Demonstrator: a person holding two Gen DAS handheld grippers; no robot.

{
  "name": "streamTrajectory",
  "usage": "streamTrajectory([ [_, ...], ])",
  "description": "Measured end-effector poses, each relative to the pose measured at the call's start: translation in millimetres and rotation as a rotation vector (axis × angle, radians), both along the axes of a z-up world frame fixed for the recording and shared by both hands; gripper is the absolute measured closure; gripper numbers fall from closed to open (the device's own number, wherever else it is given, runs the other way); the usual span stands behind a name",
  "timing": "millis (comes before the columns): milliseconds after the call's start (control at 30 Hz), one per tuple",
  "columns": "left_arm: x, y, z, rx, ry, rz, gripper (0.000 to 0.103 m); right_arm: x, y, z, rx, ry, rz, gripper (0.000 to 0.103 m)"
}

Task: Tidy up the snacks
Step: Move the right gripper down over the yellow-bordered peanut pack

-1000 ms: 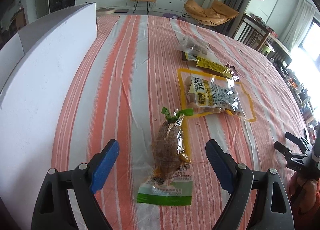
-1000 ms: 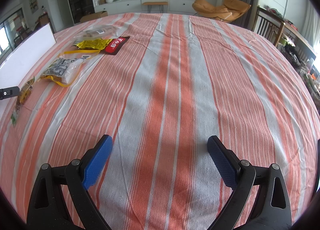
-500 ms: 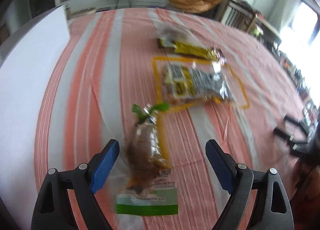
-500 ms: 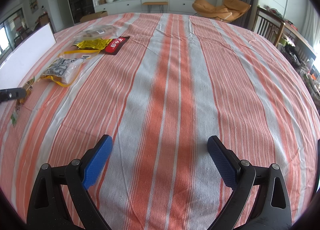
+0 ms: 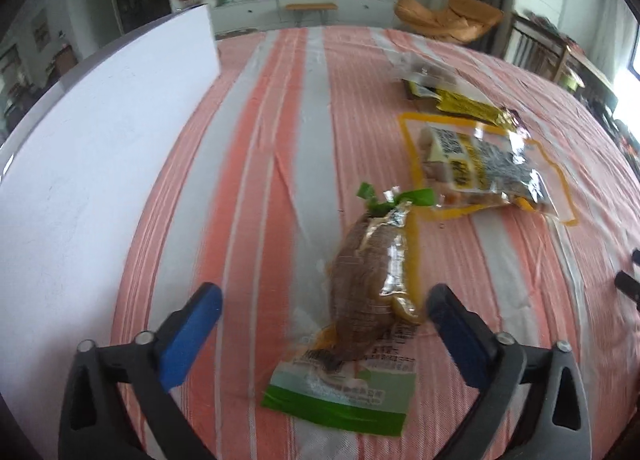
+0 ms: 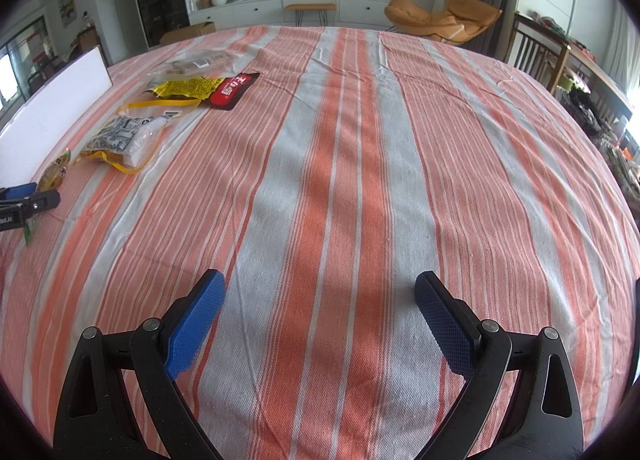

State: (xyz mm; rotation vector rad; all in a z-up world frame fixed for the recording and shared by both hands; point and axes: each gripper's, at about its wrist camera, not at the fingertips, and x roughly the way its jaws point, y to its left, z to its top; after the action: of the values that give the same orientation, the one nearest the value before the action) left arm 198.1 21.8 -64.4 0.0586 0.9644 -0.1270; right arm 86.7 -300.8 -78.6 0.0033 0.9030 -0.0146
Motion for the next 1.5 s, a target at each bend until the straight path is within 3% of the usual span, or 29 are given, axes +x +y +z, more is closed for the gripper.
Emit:
streamTrajectory([
  [800,-2,2,0,0.000,-0.020,0.020,0.000,-1,-1,1,0.008,-0.001,0.007,0.005],
  [867,-2,2,0,0.001,-0.020,0.021,0.000,-3,-4,4,0.045,-0.009,-0.001,0.007],
  [933,-3,2,0,0.000,-0.020,0.021,0.000,-4,-12,13,0.216,-0.046,-0.010,0.007],
  [967,-3,2,0,0.000,-0.020,0.021,0.000,1,-10,23,0.301,-0.077,0.015,0.007],
  [1067,-3,2,0,0.000,-0.020,0.021,0.000,31,16,48,0.325,-0.100,0.167,0.007],
  [1133,-3,2,0,0.000,-0.020,0.021,0.000,65,48,63,0.331,-0.090,0.343,0.007],
  [1200,-3,2,0,0.000,-0.020,0.021,0.000,105,92,69,0.268,-0.030,0.506,0.007],
  [1300,-3,2,0,0.000,-0.020,0.020,0.000,145,142,56,0.138,0.069,0.633,0.007],
  [1433,-2,2,0,-0.004,-0.021,0.020,0.000,169,184,14,-0.046,0.212,0.717,0.005],
  [1500,-2,2,0,-0.004,-0.021,0.020,0.000,165,188,13,-0.061,0.195,0.731,0.009],
])
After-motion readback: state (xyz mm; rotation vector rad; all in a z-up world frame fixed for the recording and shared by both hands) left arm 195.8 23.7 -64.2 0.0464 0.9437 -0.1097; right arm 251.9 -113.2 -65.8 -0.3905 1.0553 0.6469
